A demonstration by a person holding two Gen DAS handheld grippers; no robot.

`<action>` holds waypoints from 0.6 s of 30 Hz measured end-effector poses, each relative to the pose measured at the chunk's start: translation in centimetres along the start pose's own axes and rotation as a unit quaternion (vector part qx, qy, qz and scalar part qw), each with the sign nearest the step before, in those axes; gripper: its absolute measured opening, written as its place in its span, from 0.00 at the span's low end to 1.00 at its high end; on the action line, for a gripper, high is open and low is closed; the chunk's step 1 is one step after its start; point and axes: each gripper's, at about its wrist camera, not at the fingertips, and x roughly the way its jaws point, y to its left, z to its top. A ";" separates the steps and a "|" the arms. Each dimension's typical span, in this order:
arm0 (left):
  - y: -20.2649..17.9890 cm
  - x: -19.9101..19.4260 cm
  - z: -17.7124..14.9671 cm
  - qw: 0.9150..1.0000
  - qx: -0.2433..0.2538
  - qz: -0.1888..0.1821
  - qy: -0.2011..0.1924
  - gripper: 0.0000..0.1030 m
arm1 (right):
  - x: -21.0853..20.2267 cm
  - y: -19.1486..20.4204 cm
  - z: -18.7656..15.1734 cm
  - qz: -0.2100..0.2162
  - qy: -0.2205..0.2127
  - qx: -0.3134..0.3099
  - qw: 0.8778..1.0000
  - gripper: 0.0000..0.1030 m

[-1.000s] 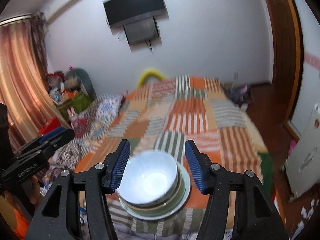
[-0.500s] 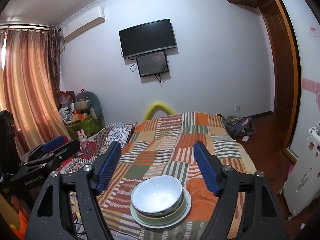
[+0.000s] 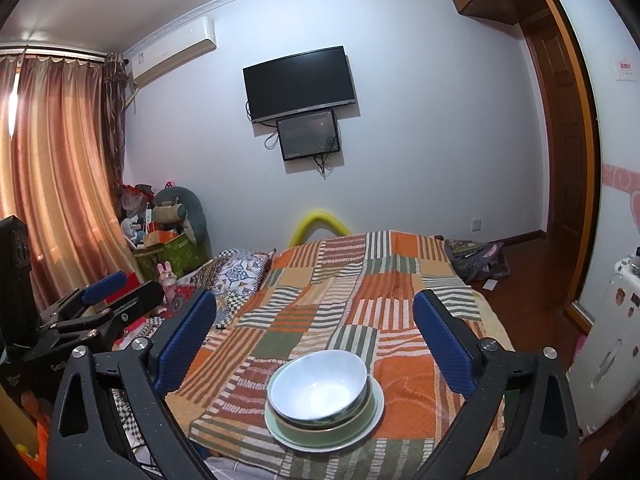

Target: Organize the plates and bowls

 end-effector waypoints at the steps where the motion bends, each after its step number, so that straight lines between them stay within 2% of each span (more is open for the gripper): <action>1: 0.0 0.0 0.0 1.000 -0.001 -0.001 0.000 0.97 | 0.0 0.0 -0.1 0.000 0.000 0.000 1.000 0.97; 18: 0.2 -0.2 0.0 1.000 -0.006 -0.002 0.003 0.97 | -0.3 0.3 -0.3 0.000 0.004 -0.005 1.000 0.98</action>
